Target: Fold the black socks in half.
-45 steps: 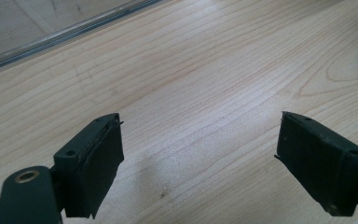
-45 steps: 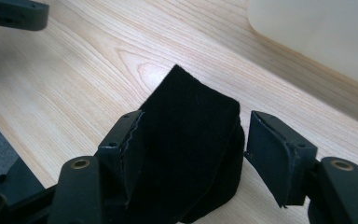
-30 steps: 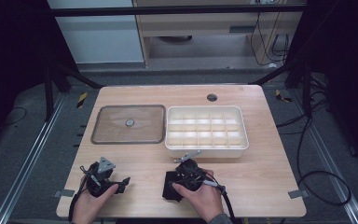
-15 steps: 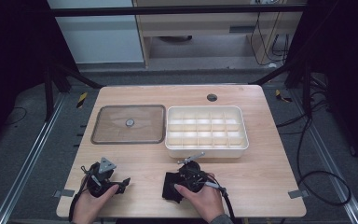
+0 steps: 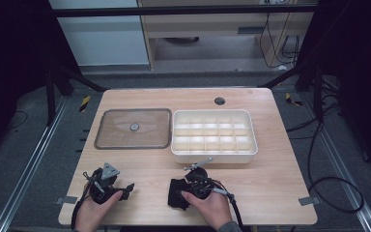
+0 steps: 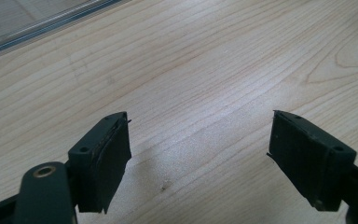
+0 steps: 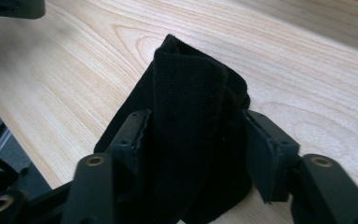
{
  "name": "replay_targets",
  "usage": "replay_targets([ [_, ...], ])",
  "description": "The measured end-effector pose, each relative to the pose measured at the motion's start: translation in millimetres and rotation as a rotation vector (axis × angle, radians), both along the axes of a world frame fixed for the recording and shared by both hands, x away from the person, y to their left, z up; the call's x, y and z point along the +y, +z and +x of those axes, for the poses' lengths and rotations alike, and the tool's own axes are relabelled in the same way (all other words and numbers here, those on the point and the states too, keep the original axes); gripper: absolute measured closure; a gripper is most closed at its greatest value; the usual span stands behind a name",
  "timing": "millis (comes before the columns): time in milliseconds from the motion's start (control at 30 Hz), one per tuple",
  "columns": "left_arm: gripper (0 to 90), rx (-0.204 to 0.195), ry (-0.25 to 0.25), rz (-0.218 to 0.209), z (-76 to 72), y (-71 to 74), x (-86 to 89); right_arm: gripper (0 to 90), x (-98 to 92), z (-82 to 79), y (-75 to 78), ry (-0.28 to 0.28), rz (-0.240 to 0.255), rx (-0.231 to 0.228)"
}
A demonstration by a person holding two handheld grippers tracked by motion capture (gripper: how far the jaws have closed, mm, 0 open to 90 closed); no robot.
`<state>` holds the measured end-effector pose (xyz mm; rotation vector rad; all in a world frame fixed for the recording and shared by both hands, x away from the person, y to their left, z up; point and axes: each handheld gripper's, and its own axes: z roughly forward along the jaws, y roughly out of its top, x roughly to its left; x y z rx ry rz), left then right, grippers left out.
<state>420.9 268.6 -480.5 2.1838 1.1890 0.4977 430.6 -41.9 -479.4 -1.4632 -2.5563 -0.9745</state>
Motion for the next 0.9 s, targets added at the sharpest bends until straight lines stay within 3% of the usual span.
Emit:
replay_targets([
  [300,20.8,0.006,0.000,0.007,1.0,-1.3,0.4,59.1,0.0,-1.0,0.6,0.021,0.029,0.002],
  [600,17.2,0.014,0.037,0.011,5.4,-4.9,10.5,62.0,-0.2,-8.0,11.5,0.043,0.002,-0.095],
  [900,13.0,0.036,0.049,0.025,10.3,-12.8,11.5,61.8,-21.2,-12.2,41.5,0.035,-0.052,-0.172],
])
